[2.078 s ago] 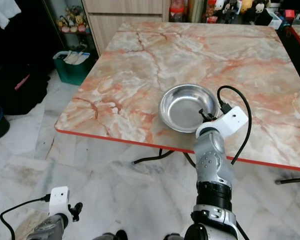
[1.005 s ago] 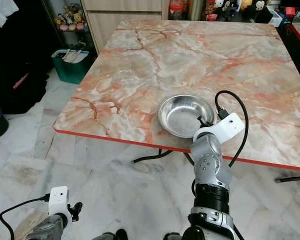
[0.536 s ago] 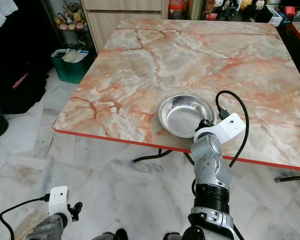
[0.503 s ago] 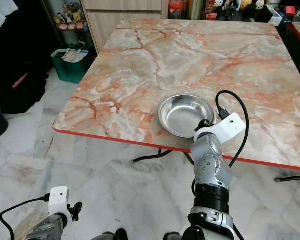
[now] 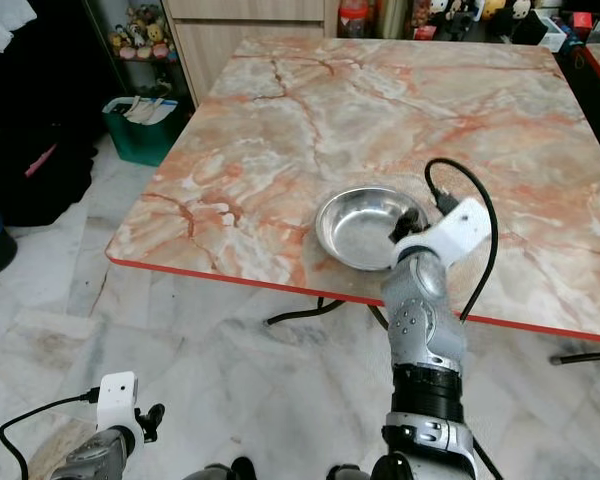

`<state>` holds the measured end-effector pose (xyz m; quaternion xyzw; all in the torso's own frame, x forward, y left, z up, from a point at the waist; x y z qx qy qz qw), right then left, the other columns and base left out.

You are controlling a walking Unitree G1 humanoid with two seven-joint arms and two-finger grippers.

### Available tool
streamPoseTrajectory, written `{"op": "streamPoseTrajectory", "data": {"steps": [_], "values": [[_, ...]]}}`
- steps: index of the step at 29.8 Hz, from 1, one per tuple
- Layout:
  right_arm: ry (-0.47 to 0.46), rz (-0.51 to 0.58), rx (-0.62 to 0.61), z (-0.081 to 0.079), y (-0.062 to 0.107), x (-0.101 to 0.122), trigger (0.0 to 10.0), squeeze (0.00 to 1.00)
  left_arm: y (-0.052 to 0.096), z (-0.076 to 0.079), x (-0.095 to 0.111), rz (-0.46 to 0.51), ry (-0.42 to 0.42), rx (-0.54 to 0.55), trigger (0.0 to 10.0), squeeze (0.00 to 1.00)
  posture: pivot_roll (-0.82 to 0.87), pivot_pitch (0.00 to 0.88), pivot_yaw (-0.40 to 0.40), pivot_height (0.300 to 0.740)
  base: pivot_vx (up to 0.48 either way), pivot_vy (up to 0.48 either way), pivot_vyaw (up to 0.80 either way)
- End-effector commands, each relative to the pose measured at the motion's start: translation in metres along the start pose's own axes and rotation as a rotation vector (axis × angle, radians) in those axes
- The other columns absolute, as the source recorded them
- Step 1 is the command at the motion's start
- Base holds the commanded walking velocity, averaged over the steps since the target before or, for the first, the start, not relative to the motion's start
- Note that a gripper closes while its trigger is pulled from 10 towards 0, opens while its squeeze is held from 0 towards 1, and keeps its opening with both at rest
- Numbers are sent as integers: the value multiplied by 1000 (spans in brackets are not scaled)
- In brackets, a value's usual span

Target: Setting the table

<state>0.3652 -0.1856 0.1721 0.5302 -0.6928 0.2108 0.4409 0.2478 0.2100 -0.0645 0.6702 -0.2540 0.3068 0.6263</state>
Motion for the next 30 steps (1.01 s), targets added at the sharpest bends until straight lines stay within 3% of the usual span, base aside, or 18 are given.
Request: {"op": "streamPoseTrajectory", "data": {"steps": [1,11,19,21,24,30], "values": [[44,39,38,-7,3,4,10000,0,2,-8,-6,-12,9,24,10000,0,-50,148,56,740,0,0,0],[134,131,90,-14,9,11,10000,0,2,-6,-6,-1,27,16,10000,0,-51,147,54,740,0,0,0],[489,342,274,-18,17,18,10000,0,3,1,-11,-20,3,1,10000,0,-55,147,49,740,0,0,0],[498,348,277,-18,17,19,10000,0,3,1,-11,-21,3,0,10000,0,-55,147,49,740,0,0,0],[600,422,389,-29,25,25,10000,0,3,3,-15,-28,-17,2,10000,0,-66,150,48,740,0,-97,0],[619,424,393,-26,23,23,10000,0,3,4,-15,-30,-22,2,10000,0,-61,151,48,740,0,-340,0]]}}
Point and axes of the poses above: a point about 5 cm out from each wrist's last joint towards the gripper, its own y axis pointing back from the gripper into the wrist, its own x axis along the axis of the wrist's last joint, z = x × y, the point moved 2 cm from there along -y, pointing out of the wrist towards the gripper, and after that the axes turned 5 degrees about -y, right-handed, at the moved point
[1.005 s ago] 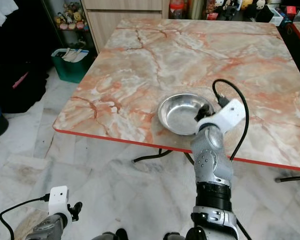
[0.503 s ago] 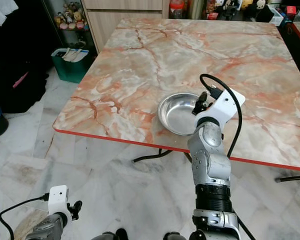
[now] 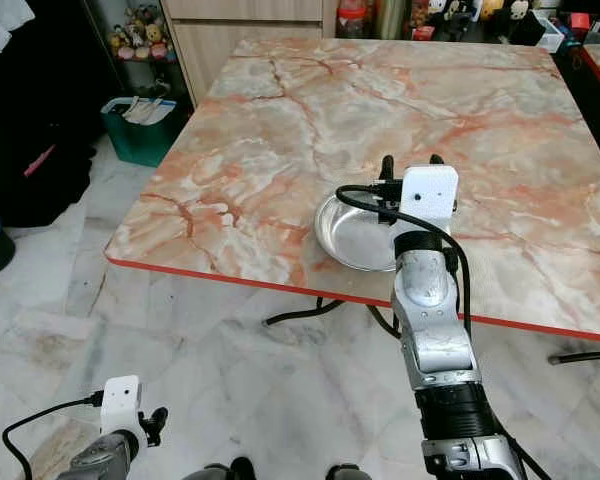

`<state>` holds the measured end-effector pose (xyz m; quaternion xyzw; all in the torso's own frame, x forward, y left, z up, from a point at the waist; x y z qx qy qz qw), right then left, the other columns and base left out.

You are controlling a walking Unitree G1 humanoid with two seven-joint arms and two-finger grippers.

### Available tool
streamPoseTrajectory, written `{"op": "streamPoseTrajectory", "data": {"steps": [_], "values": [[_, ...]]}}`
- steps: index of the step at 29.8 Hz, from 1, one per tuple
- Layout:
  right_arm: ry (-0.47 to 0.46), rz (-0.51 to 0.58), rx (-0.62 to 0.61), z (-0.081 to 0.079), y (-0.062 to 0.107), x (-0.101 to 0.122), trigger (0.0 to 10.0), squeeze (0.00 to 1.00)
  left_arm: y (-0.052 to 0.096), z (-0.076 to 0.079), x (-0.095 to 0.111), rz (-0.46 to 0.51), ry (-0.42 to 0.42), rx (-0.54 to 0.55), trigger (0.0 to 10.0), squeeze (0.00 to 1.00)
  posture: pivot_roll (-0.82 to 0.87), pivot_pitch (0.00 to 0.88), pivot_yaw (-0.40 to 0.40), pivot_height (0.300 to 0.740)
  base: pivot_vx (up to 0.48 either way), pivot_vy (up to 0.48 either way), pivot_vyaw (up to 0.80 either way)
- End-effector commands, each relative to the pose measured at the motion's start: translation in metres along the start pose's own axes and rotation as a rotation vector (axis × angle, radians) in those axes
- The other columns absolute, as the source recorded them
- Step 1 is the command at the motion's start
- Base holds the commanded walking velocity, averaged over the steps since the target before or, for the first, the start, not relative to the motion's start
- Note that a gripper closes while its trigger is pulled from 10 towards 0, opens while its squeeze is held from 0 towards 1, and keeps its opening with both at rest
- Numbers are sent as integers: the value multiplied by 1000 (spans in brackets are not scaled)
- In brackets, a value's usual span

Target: Setting the table

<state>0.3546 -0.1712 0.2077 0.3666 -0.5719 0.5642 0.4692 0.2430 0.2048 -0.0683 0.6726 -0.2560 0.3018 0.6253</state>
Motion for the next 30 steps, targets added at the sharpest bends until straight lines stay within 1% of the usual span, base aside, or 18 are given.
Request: {"op": "streamPoseTrajectory", "data": {"steps": [1,3,7,16,21,25,28,30], "values": [[17,25,26,-1,1,3,10000,0,2,0,-9,-26,-11,1,10000,0,-61,152,47,740,0,-368,0],[24,47,49,-4,1,5,10000,0,2,1,-9,-25,-12,1,10000,0,-66,153,45,740,0,-371,0],[29,53,58,-4,1,5,10000,0,2,2,-9,-25,-12,-1,10000,0,-68,154,43,740,0,-368,0],[34,57,55,0,9,1,10000,0,2,2,-9,-24,-19,-2,10000,0,-71,152,47,740,0,-368,0],[54,12,41,5,26,-17,10000,0,2,3,-7,-17,-21,-6,10000,0,-70,143,48,740,0,-371,0],[57,9,41,5,27,-18,10000,0,2,3,-8,-17,-21,-6,10000,0,-70,143,48,740,0,-371,0],[86,-42,12,14,45,-35,10000,0,1,6,-7,-14,-26,-14,10000,0,-71,128,45,740,0,-370,0],[89,-42,1,17,49,-36,10000,0,1,7,-7,-13,-26,-15,10000,0,-71,128,45,740,0,-371,0]]}}
Point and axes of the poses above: a point about 5 cm out from each wrist's last joint towards the gripper, its own y axis pointing back from the gripper into the wrist, its own x axis along the axis of the wrist's last joint, z = x × y, the point moved 2 cm from there along -y, pointing out of the wrist towards the gripper, and after that the axes turned 5 degrees about -y, right-handed, at the moved point
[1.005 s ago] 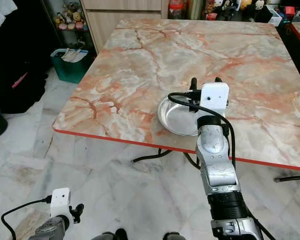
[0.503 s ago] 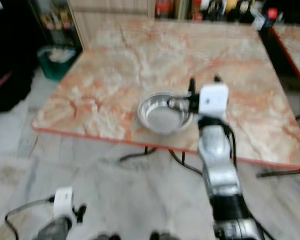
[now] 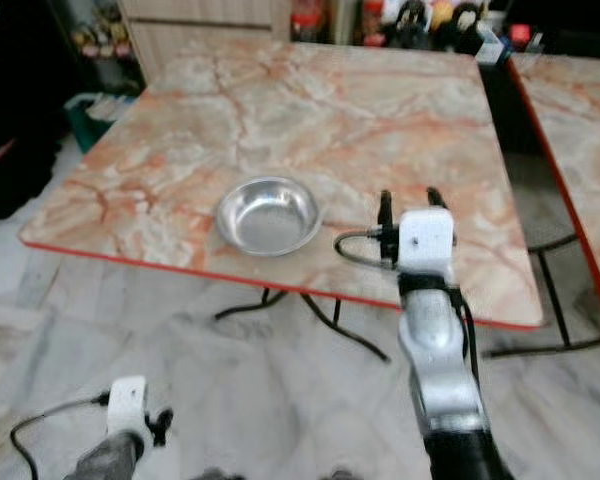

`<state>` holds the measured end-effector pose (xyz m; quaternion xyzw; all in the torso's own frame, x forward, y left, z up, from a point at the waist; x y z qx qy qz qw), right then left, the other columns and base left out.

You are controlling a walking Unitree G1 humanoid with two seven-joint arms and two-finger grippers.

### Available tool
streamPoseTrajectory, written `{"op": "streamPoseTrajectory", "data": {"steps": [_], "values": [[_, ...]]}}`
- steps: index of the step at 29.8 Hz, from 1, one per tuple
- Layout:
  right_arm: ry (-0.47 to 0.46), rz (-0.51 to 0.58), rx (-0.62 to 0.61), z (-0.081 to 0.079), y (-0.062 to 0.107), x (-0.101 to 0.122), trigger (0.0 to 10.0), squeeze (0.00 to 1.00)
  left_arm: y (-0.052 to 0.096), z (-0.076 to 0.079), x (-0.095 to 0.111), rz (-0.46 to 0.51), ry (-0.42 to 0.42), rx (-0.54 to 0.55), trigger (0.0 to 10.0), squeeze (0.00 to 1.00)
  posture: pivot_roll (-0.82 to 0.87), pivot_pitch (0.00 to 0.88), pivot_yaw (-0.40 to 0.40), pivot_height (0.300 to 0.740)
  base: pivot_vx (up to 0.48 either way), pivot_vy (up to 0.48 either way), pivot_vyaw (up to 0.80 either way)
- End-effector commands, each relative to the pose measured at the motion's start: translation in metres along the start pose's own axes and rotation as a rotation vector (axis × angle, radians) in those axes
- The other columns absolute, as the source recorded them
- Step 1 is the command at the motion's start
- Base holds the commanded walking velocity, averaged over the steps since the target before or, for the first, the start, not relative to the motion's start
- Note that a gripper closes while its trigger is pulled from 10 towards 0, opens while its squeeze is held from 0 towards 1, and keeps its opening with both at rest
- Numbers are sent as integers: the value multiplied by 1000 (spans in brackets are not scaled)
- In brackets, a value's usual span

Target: Setting the table

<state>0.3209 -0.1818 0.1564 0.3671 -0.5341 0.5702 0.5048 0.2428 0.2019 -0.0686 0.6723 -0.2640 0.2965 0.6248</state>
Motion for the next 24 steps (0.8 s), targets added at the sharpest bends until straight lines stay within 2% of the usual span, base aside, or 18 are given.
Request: {"op": "streamPoseTrajectory", "data": {"steps": [1,3,14,16,17,18,24], "values": [[10,11,-32,7,5,1,10000,0,1,4,-7,-17,-9,-8,10000,0,-74,124,44,740,0,-368,0],[28,-15,-28,8,12,-8,10000,0,1,5,-6,-15,-11,-11,10000,0,-73,120,42,740,0,-371,0],[35,-128,-36,8,29,-41,10000,0,1,4,-6,-10,-9,-8,10000,0,-74,111,39,740,0,-371,0],[29,-234,-12,7,34,-69,10000,0,1,3,-5,-7,-7,-6,10000,0,-75,119,35,740,0,-368,0],[29,-234,-12,7,34,-69,10000,0,1,3,-5,-7,-7,-6,10000,0,-75,119,35,740,0,-368,0],[2,-295,-17,8,38,-83,10000,0,1,3,-4,-5,-3,-3,10000,0,-74,121,35,740,0,-368,0],[-57,-486,-11,5,54,-125,10000,0,1,3,-3,-3,3,0,10000,0,-73,132,35,740,0,-369,0]]}}
Point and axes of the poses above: a point about 5 cm out from each wrist's last joint towards the gripper, its own y axis pointing back from the gripper into the wrist, its own x axis along the axis of the wrist's last joint, z = x × y, the point moved 2 cm from there along -y, pointing out of the wrist towards the gripper, and after that the axes turned 5 degrees about -y, right-handed, at the moved point
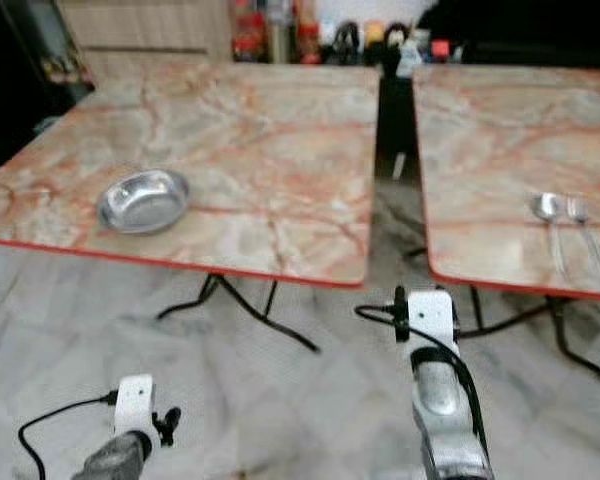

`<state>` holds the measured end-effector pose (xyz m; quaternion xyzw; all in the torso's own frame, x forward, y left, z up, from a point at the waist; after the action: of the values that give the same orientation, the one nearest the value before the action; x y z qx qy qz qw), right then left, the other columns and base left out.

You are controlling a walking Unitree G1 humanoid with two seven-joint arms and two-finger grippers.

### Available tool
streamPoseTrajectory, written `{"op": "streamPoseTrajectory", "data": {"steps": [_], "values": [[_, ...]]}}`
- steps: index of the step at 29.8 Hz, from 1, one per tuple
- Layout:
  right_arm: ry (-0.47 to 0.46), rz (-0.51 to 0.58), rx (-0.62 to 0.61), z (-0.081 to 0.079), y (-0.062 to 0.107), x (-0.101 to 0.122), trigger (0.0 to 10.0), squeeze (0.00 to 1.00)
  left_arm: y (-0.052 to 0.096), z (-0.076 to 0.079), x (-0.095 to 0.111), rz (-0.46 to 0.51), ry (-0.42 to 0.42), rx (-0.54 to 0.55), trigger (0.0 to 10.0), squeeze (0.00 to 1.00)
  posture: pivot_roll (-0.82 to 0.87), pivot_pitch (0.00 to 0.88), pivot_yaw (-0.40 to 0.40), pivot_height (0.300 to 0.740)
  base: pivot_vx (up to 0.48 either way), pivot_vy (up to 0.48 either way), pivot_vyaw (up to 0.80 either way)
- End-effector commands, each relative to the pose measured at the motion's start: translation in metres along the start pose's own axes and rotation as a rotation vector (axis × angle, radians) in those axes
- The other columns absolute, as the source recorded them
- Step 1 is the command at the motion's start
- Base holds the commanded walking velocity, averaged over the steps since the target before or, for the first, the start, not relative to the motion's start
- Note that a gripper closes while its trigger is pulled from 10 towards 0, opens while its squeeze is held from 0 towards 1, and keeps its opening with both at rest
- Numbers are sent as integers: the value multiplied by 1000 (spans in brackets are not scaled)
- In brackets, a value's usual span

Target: Setting the table

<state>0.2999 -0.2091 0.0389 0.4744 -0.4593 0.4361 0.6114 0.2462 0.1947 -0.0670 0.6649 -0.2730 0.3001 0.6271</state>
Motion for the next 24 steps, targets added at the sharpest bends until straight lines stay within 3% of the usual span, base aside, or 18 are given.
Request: {"op": "streamPoseTrajectory", "data": {"steps": [1,4,9,10,15,20,24], "values": [[-36,-99,24,-5,2,-23,10000,0,2,-5,-6,-21,5,17,10000,0,-73,132,35,740,0,-368,0],[-73,-218,20,-4,7,-50,10000,0,2,-6,-6,-19,8,21,10000,0,-65,135,33,740,0,-370,0],[-68,-309,37,-6,17,-72,10000,0,2,-8,-6,-17,8,26,10000,0,-60,133,35,740,0,-368,0],[-88,-377,53,-9,25,-87,10000,0,2,-9,-6,-19,6,27,10000,0,-65,134,40,740,0,-368,0],[-90,-527,65,-11,44,-116,10000,0,2,-9,-6,-20,3,26,10000,0,-64,134,42,740,0,-365,0],[-96,-643,66,-14,62,-137,10000,0,1,-7,-5,-19,4,22,10000,0,-65,135,42,740,0,-362,0],[-105,-662,61,-15,66,-141,10000,0,1,-6,-5,-19,5,21,10000,0,-68,136,43,740,0,-355,0]]}}
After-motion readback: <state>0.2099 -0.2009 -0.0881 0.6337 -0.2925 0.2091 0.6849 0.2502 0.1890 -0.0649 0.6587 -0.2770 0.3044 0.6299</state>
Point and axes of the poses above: a point about 5 cm out from each wrist's last joint towards the gripper, its own y axis pointing back from the gripper into the wrist, its own x axis along the axis of the wrist's last joint, z = x × y, the point moved 2 cm from there along -y, pointing out of the wrist towards the gripper, and after that the axes turned 5 degrees about -y, right-handed, at the moved point
